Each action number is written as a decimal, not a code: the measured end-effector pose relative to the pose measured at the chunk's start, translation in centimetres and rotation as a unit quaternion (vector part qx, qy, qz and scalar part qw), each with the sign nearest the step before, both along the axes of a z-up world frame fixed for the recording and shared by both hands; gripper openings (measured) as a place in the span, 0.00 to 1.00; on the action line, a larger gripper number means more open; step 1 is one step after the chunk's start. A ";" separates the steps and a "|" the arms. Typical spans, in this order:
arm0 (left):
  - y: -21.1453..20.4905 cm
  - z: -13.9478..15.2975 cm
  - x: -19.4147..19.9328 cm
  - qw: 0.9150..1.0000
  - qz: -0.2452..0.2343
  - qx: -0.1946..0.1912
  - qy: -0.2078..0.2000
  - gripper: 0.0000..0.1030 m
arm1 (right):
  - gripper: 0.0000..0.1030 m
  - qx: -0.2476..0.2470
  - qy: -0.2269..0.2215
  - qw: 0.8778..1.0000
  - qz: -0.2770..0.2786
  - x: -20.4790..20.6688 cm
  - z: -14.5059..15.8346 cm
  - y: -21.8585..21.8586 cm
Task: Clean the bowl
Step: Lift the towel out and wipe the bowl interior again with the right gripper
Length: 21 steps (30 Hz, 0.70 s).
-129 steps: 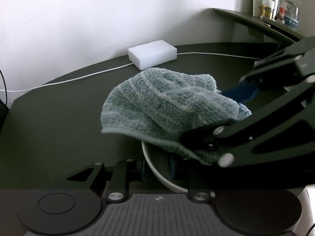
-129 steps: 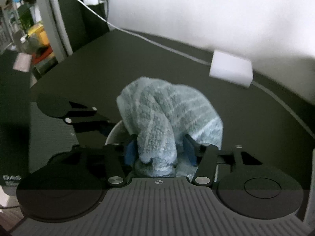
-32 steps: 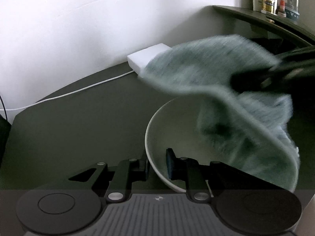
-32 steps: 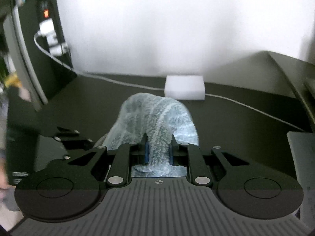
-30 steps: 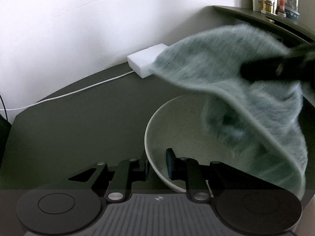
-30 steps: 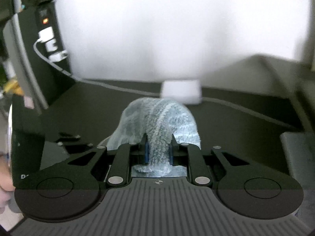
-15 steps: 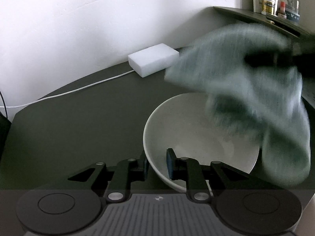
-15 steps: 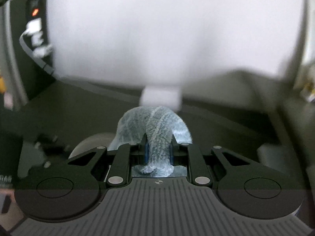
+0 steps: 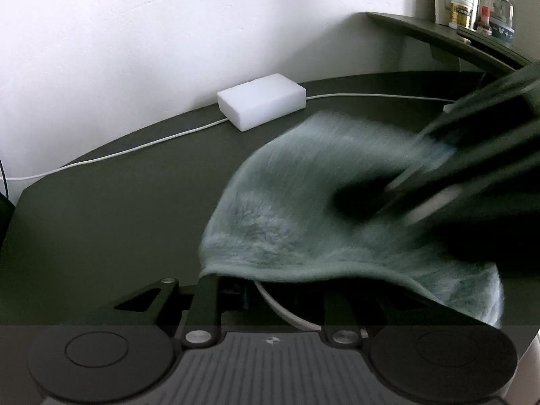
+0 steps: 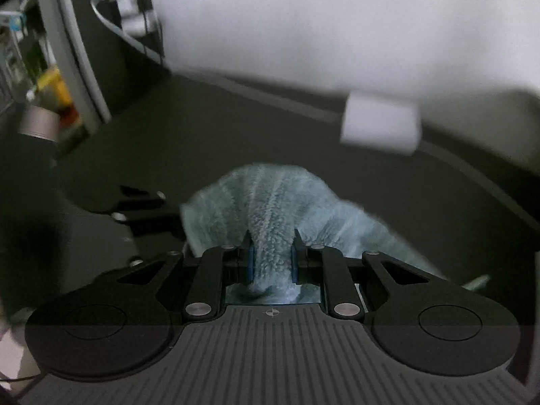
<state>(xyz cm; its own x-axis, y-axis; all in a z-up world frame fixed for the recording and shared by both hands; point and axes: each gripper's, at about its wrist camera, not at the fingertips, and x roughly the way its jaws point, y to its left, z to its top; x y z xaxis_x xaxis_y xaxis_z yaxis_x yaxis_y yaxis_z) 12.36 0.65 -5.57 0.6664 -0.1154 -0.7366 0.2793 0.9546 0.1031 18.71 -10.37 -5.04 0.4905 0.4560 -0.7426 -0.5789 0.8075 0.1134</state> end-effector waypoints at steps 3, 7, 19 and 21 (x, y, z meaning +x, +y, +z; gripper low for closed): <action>0.0 0.1 -0.1 1.000 0.000 -0.002 0.001 0.19 | 0.19 0.001 0.020 1.000 -0.007 1.5 -1.3 0.9; -0.1 -0.1 0.3 1.000 0.004 -0.002 0.003 0.20 | 0.18 -0.027 -0.022 0.999 -0.027 0.9 -1.2 1.0; -0.1 -0.5 0.8 1.000 -0.002 -0.007 0.000 0.20 | 0.18 -0.023 0.002 1.000 0.016 -1.6 0.7 -1.1; 0.1 -0.6 0.8 1.000 -0.007 -0.008 0.000 0.20 | 0.18 -0.001 0.018 1.000 0.025 -0.7 0.6 -0.1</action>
<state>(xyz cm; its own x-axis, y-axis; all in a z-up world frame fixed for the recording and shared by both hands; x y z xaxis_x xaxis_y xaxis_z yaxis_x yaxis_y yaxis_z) 13.13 0.70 -6.12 0.6649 -0.1362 -0.7344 0.2929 0.9520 0.0886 18.02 -10.49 -4.47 0.4404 0.4777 -0.7602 -0.6150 0.7774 0.1322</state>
